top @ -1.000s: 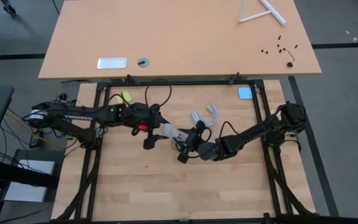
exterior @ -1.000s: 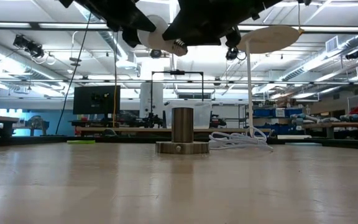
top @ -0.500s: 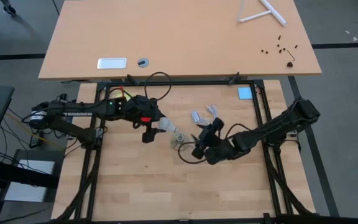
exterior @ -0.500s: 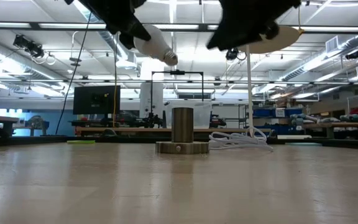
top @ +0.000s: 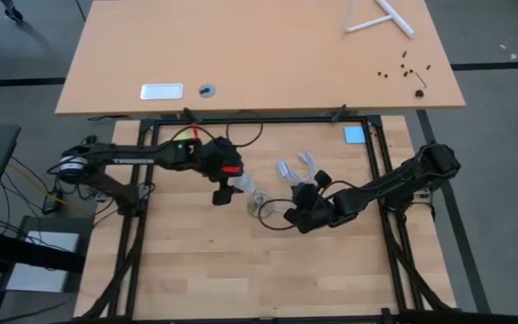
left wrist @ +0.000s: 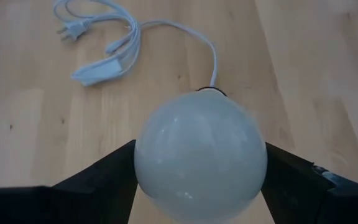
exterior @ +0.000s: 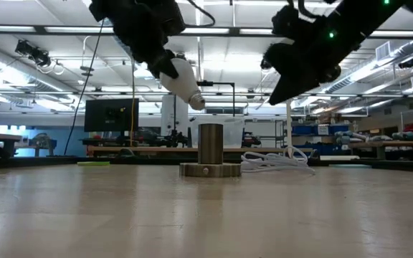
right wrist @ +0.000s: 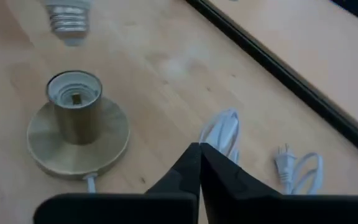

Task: Screw lightbulb
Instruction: Insert the lightbulb into the lamp

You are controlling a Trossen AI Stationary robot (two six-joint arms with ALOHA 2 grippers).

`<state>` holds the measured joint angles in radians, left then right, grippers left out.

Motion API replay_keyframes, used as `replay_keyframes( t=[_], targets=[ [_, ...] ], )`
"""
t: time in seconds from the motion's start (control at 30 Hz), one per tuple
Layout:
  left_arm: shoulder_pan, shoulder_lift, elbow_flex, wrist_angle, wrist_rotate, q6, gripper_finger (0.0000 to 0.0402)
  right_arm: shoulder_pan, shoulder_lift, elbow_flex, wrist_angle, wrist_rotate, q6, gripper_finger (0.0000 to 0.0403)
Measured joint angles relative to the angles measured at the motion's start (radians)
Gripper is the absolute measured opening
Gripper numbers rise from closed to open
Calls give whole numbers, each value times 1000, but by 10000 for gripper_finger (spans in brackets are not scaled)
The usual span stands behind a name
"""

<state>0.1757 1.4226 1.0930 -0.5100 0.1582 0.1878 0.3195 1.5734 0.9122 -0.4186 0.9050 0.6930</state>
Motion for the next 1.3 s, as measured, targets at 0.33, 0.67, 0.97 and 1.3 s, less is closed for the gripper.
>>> replay_keyframes(
  t=[0.33, 0.67, 0.97, 1.3],
  targets=[
    [-1, 188, 297, -263, -6, 135, 289, 11, -48, -11, 15, -41, -13, 8],
    [-50, 359, 505, -435, -79, 204, 289, 1, -299, -13, -131, 2, -34, 5],
    [-94, 469, 618, -523, -114, 212, 289, -8, -323, -79, -121, 19, -60, 8],
    [-106, 492, 622, -541, -195, 231, 289, -22, -329, -90, -97, 11, -67, 8]
  ],
)
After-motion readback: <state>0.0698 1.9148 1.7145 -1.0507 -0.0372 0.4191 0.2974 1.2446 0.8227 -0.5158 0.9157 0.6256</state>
